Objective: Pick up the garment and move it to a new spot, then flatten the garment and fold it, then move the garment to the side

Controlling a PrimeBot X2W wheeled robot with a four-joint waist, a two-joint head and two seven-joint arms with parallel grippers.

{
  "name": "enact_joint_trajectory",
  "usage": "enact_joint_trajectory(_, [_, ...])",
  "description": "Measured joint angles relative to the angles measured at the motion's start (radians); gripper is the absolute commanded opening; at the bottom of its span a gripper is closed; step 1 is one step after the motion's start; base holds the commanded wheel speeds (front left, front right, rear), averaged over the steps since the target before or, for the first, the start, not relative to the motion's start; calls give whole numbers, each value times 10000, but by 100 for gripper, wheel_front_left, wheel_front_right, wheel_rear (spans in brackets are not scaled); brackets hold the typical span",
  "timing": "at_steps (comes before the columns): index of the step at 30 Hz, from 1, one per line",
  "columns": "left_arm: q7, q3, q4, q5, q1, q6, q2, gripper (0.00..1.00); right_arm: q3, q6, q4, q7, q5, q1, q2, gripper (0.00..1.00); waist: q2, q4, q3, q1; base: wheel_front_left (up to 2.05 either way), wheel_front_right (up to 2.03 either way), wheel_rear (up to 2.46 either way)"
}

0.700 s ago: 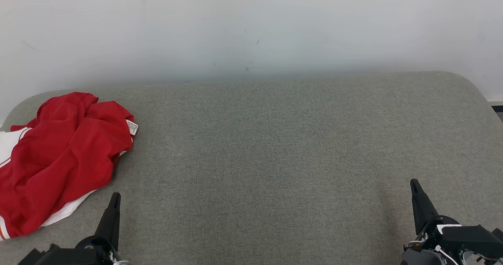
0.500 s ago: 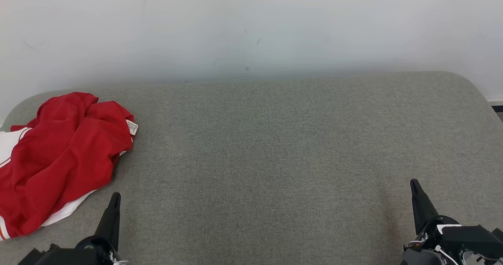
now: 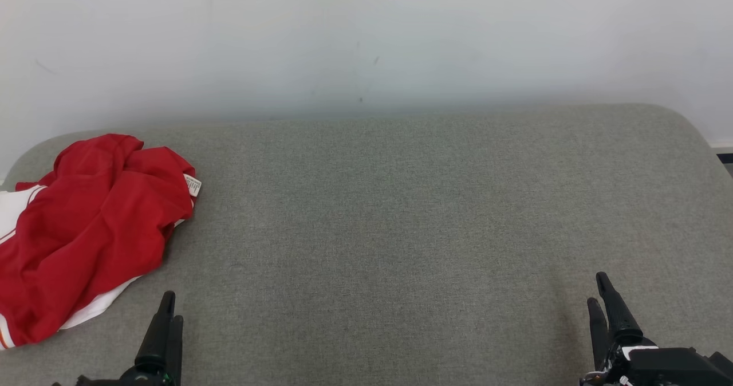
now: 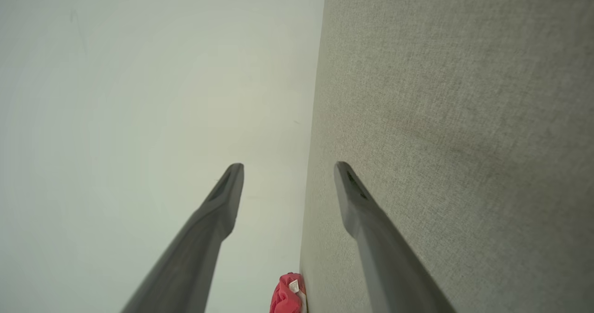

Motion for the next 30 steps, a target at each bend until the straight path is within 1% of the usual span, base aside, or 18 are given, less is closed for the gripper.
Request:
enact_joint_trajectory(3, [-115,0,-75,426,0,0,0,100,44,0,-44,-142,-318,0,-2,100,1,2,4,0,0,0,0])
enact_joint_trajectory(6, [-303,13,-199,1030,0,4,2,100,107,0,-132,-326,-922,0,0,100,0,4,8,0,0,0,0])
enact_joint_trajectory(17, [-769,-19,-771,3020,1,337,6,100,324,0,-522,-780,-2767,4,-2,100,0,-1,8,0,0,0,0])
enact_joint_trajectory(30, [-1241,-226,-1402,6190,90,606,15,100,662,0,-917,-1262,-5062,20,-2,100,1,9,15,0,0,0,0])
